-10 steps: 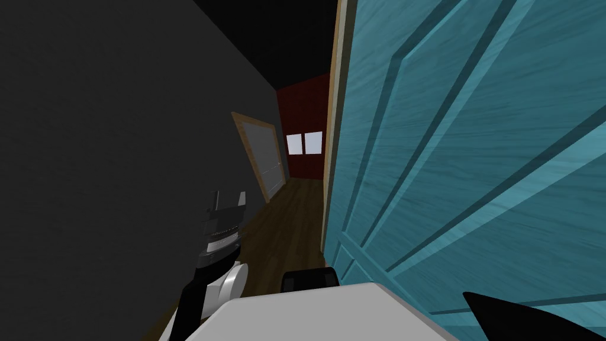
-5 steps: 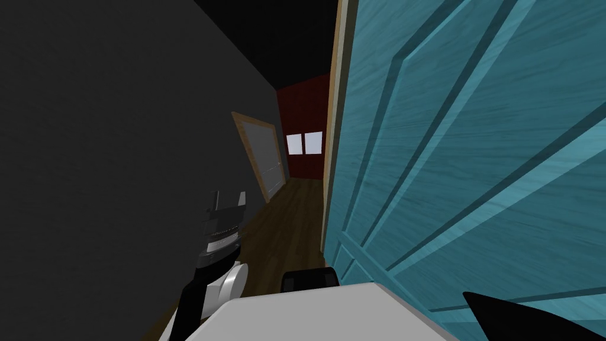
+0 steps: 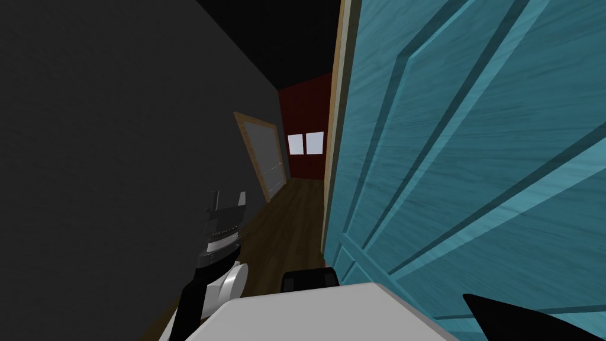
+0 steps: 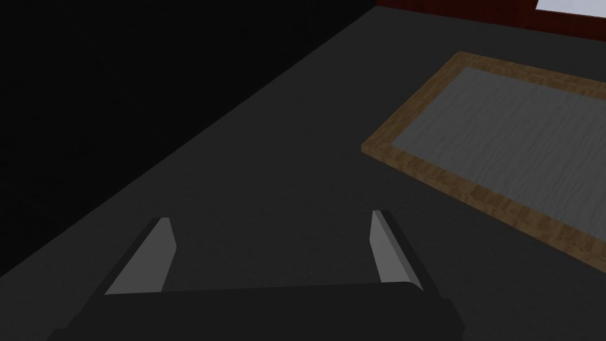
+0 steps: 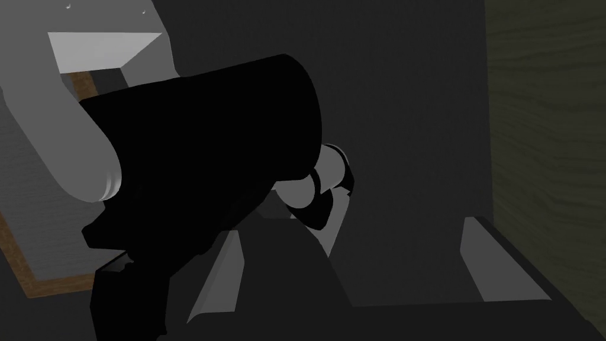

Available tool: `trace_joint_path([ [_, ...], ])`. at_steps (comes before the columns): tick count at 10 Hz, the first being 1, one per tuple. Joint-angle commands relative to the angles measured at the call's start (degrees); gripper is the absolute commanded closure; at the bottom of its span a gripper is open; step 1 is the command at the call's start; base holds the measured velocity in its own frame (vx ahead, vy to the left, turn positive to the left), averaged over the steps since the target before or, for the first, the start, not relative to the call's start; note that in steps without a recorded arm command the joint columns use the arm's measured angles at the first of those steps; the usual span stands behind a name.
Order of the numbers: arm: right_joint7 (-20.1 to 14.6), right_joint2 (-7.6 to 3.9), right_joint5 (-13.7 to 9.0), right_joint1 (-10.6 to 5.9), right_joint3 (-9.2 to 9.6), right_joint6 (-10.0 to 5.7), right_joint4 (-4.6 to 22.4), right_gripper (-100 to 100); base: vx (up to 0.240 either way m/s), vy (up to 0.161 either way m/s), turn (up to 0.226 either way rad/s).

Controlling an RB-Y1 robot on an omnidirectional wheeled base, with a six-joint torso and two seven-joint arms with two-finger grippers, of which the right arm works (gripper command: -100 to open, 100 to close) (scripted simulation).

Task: Push the door open

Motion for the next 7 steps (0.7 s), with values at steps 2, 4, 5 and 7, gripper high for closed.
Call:
trace_joint_path([
  [2,-0.21,2.73,-1.91,2.91,1.95,-3.44,-0.66,-100,-0.007,-0.027,0.041],
  [4,-0.33,4.80,-3.53,5.39,3.65,-6.04,-0.65,-100,0.002,-0.036,0.021],
  [5,-0.39,5.83,-4.33,6.62,4.51,-7.33,-0.64,-100,0.004,-0.048,0.028],
  [7,-0.45,6.89,-5.16,7.89,5.38,-8.66,-1.62,-100,0.006,-0.064,0.040],
])
